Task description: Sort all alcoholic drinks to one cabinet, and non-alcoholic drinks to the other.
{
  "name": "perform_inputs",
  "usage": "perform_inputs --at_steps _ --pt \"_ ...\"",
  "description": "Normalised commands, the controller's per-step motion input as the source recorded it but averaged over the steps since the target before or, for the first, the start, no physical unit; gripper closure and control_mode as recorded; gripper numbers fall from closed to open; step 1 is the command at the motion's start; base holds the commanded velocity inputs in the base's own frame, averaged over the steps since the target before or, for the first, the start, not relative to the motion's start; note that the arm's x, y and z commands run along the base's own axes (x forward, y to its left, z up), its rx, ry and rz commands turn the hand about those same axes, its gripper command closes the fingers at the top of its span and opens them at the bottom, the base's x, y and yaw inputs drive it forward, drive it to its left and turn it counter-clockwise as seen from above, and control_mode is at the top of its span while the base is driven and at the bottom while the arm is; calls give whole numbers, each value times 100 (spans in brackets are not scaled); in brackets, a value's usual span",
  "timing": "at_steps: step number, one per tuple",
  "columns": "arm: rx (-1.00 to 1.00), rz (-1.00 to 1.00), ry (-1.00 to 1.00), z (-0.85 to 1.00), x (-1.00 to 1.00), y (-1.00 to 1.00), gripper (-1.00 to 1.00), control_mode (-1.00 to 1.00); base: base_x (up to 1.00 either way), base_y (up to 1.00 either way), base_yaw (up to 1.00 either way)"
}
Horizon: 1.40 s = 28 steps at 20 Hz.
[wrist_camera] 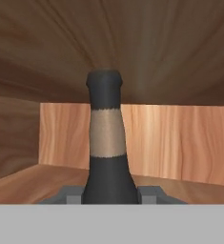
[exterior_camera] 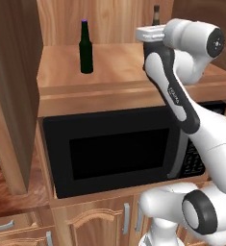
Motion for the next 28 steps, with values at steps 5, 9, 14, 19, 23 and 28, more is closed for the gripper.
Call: perform_inputs --at_steps 5,9,14,19,23,28 --pt "0 4 0 0 43 7 100 -100 0 0 0" --pt "0 4 0 0 23 1 100 -100 0 0 0" --pt "0 4 0 -2 7 0 100 -100 0 0 0" --pt "0 3 0 -15 0 0 100 -100 0 0 0" --pt "0 3 0 -22 0 0 100 -100 0 0 0" --pt "0 2 0 -26 0 0 100 -100 0 0 0"
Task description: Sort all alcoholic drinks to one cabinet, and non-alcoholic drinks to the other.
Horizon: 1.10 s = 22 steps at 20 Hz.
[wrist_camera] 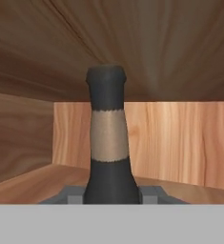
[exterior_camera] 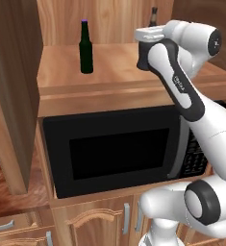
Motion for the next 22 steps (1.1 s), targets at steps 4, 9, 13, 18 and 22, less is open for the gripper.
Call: perform_inputs --at_steps 4,9,13,18,22 --pt "-1 1 1 -16 0 0 -100 -100 0 0 0" --pt "-1 0 1 0 0 0 -100 -100 0 0 0" --pt "-2 0 0 0 -22 0 -100 -100 0 0 0" --pt "-2 0 0 1 -34 0 -100 -100 0 0 0" --pt "-2 0 1 0 -25 0 -100 -100 0 0 0"
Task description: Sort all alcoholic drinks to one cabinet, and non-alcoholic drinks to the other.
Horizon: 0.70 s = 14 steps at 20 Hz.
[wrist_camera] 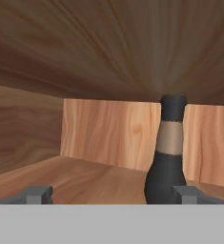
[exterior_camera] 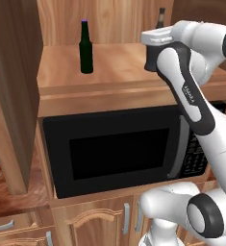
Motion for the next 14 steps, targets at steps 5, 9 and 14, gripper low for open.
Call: perform_inputs --at_steps 5,9,14 --pt "0 0 6 0 -1 -2 -100 -100 0 0 0" --pt "0 0 7 0 -3 -11 -100 -100 0 0 0" --pt "0 0 1 0 -51 -18 -100 -100 0 0 0"
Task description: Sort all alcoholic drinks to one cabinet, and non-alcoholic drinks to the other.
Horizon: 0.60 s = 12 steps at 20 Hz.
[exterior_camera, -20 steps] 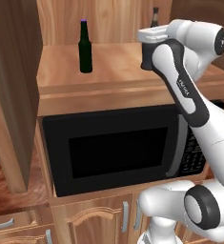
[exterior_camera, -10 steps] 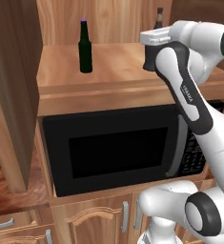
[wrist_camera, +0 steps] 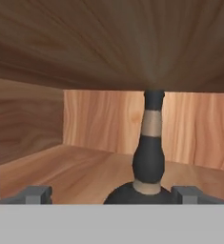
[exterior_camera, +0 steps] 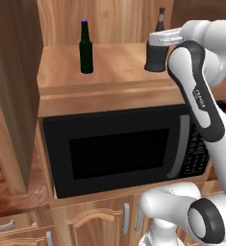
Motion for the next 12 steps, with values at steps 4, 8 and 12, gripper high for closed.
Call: perform_inputs --at_steps 4,8,12 --pt "0 0 0 0 -84 -7 -100 -100 0 0 0" --pt "-1 -8 0 0 -88 0 -100 -100 0 0 0" --pt "-4 -16 9 0 -72 0 -100 -100 0 0 0"
